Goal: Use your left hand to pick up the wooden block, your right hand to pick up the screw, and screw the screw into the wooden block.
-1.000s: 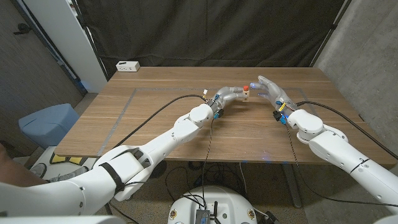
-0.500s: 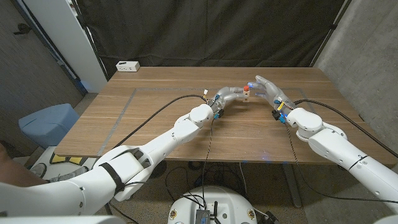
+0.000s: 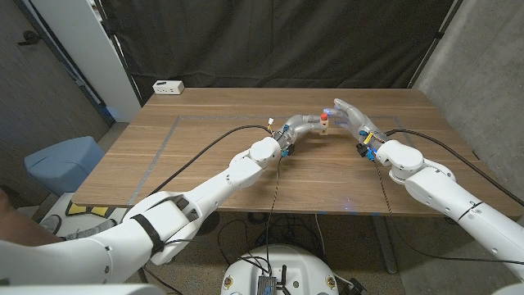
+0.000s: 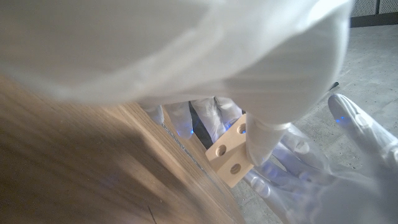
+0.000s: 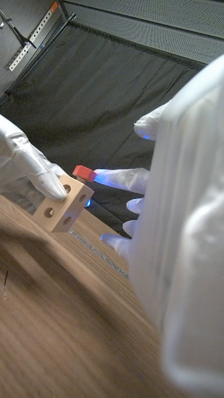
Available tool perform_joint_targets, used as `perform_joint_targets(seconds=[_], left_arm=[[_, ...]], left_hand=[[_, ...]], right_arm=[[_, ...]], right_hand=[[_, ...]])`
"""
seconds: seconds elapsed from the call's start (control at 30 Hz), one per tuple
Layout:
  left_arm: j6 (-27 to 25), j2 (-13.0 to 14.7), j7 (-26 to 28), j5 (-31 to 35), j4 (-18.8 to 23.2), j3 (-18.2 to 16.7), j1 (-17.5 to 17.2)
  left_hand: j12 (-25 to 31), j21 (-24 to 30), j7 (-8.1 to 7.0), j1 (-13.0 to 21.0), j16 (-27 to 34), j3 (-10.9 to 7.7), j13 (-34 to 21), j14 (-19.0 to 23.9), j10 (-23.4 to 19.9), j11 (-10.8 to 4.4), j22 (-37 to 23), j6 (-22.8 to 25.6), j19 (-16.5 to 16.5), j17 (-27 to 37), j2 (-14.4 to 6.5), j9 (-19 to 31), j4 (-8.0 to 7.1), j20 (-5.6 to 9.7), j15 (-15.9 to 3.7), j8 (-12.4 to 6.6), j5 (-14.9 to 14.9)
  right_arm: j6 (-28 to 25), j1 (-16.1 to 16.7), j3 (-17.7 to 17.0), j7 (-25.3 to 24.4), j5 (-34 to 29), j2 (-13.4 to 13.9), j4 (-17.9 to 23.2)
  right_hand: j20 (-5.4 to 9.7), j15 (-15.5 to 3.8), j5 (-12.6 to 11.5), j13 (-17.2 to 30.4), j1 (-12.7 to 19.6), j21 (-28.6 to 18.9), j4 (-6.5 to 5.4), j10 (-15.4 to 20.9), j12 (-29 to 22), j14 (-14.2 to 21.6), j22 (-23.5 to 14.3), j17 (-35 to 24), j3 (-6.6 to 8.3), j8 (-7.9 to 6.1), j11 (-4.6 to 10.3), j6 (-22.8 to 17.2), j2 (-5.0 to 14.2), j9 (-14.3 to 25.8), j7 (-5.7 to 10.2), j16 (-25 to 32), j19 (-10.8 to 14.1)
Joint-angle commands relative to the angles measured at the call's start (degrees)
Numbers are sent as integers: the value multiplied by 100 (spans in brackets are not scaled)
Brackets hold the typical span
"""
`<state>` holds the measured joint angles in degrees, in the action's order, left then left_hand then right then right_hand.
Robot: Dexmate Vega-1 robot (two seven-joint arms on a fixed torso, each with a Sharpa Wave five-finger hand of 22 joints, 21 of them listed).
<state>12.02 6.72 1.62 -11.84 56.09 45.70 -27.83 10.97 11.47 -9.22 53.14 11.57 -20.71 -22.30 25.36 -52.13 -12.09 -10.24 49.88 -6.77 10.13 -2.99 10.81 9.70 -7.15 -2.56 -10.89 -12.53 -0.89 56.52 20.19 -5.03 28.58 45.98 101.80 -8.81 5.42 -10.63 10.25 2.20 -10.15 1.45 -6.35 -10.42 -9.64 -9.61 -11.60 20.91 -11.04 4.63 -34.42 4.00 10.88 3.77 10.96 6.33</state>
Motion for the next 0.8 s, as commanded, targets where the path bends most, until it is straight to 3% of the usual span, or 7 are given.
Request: perform_joint_targets(seconds=[0.03,0.8], left_arm=[[8,-11,-4,-14,-39,-12,16],[8,0,11,-16,7,-13,-13]], left_hand=[[121,35,49,34,4,-107,-131,34,-63,-19,-30,122,20,19,-116,25,-71,-42,-299,-42,-40],[123,34,48,34,4,-106,-134,38,-64,-20,-30,132,22,18,-110,25,-69,-39,-300,-47,-40]], right_arm=[[-24,-25,26,8,-9,9,-6],[-71,107,-41,-140,37,33,87]], right_hand=[[-19,2,-47,10,-58,-35,-22,18,-28,-172,-12,-25,15,-61,12,-101,27,1,-43,29,-50],[-20,-30,-57,9,-30,-68,-29,164,-80,-105,-11,-10,29,-114,49,-326,34,3,-122,65,5]])
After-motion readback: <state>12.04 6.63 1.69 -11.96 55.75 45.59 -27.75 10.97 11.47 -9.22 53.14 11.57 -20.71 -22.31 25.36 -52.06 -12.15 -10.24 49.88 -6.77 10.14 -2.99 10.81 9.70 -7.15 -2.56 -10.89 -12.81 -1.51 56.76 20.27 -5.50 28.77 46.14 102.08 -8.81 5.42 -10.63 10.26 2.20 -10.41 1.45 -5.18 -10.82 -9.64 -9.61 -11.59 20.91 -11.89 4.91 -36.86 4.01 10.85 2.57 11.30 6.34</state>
